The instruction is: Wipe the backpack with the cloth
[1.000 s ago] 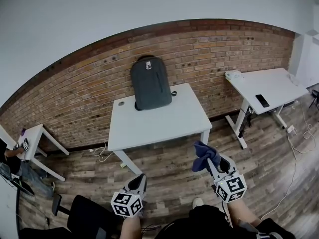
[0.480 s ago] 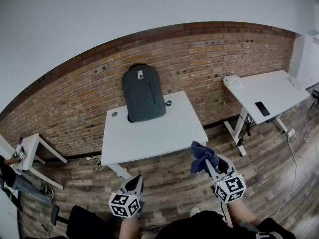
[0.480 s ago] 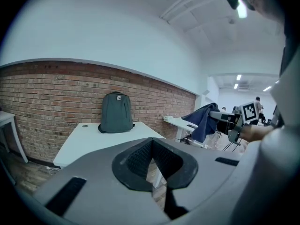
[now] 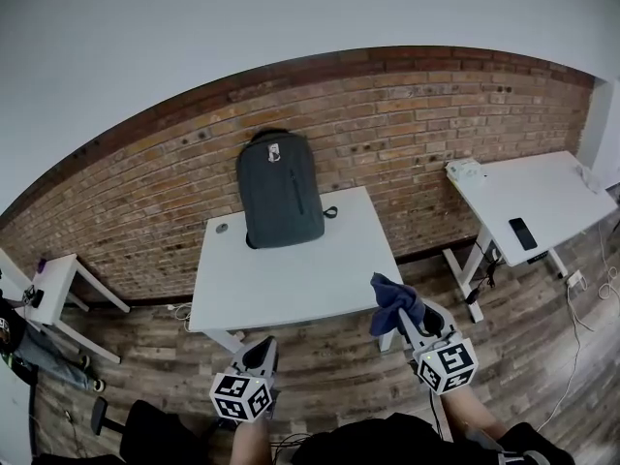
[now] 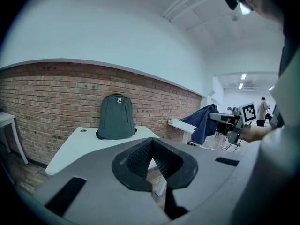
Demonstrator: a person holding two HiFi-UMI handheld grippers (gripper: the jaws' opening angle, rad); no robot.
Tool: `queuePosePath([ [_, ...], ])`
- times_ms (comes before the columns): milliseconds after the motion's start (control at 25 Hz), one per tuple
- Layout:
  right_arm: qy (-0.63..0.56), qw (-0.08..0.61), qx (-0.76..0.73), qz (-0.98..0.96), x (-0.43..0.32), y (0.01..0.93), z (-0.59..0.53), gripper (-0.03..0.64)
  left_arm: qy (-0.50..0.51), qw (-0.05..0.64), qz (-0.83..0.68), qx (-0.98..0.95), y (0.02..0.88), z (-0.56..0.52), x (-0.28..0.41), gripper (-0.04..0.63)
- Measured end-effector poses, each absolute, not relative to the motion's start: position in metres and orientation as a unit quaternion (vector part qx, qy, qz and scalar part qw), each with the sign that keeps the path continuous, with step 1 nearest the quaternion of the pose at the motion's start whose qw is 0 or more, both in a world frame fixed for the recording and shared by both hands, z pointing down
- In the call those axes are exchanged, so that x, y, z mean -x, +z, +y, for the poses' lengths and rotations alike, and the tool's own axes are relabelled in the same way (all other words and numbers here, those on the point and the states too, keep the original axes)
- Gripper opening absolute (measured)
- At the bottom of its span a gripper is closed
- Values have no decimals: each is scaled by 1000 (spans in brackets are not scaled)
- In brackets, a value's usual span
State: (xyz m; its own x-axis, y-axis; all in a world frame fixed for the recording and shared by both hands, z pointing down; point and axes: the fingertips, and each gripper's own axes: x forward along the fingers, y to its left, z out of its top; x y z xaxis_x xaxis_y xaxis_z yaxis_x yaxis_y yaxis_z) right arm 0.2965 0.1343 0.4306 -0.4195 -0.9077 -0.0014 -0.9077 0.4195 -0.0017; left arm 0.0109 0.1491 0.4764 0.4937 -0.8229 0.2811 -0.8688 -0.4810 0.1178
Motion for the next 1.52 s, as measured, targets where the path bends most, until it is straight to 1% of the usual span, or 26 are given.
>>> queuePosePath([
  [320,-9,-1,519,855,-298,435,98,115,97,133,-509,-845,484,130,-17,-9],
  [760,-7,-4,505,863,-282,438,57,115,90,130,-517,-842,485,94,-7,-9],
  [1200,-14,2,498,867,-259,438,15,115,92,138,-517,-840,495,47,13,-9],
  [1520,-8,2,496,868,-230,433,-33,115,89,142,-517,-840,498,-1,40,-9],
])
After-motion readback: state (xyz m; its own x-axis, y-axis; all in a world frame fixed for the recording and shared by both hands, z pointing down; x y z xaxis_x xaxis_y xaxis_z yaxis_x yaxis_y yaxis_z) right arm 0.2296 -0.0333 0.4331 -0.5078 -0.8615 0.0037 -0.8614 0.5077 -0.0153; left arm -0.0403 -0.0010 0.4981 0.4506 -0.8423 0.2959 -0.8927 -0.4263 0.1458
